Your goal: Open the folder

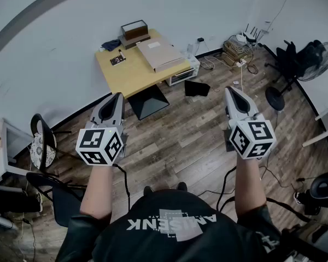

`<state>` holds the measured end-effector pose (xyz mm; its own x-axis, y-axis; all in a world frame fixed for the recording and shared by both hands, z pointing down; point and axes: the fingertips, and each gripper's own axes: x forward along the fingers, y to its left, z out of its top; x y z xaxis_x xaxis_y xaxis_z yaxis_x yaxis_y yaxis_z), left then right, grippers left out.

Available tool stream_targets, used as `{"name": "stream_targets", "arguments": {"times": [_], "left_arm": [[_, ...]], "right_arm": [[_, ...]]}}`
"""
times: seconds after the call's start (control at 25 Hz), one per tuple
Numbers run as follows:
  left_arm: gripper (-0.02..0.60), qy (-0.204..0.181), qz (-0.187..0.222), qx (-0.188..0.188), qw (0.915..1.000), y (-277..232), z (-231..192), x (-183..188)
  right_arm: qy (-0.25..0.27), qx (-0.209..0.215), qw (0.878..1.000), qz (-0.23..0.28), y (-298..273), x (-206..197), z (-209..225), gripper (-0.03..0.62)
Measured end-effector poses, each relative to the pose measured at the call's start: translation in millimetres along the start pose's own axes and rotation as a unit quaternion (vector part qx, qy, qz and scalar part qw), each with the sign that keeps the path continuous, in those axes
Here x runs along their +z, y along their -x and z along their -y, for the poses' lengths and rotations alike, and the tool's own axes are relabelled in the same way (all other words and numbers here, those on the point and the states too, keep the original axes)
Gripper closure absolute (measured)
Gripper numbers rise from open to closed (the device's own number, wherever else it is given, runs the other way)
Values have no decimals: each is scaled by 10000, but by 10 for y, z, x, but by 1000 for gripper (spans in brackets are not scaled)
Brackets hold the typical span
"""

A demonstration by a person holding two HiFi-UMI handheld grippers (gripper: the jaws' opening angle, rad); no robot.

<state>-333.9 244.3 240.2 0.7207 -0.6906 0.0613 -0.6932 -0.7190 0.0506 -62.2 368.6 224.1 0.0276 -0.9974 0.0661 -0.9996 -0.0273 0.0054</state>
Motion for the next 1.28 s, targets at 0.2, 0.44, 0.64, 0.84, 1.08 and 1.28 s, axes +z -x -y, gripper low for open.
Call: {"name": "stream_targets", "arguments": {"times": [0.2,0.44,0.64,0.84,1.08,1.28], "left_arm": [[580,113,108,59,9999,-34,1,47],[580,-166,25,195,9997,-59,44,-8],[580,-251,16,74,9997,-81,173,-47],[580,-328,-30,142,9994,-159,269,-68],[580,-298,-23,176,9994,-323,442,-45],[580,-546,-118,194,9982,-522,687,-57]], "right_arm": [[13,52,10000,8,-8,3,43,588],[-109,76,9999,80,-4,3,74,588],[-160,123,9998,70,5,-30,123,588],[-122,170,9997,83,-4,-52,207,588],[-133,284,9994,113,-10,-49,432,588],[-45,278,9995,170,5,-56,680,588]]}}
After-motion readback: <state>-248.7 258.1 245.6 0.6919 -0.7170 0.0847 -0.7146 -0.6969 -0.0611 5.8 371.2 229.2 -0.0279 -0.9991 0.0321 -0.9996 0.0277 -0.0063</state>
